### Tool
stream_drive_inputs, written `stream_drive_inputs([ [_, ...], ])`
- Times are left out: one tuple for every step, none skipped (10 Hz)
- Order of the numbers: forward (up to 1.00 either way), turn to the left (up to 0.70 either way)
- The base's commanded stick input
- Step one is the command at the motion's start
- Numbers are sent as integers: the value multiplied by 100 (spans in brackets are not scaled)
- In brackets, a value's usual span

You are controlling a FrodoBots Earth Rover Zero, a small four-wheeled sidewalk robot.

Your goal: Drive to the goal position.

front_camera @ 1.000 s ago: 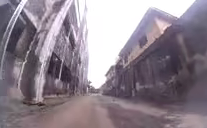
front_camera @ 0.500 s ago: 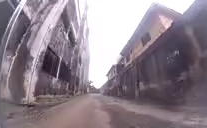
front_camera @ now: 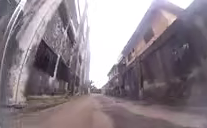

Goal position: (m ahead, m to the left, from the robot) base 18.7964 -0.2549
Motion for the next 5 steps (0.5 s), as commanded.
stream_drive_inputs([
  [100,0],
  [100,0],
  [100,0],
  [100,0],
  [100,0],
])
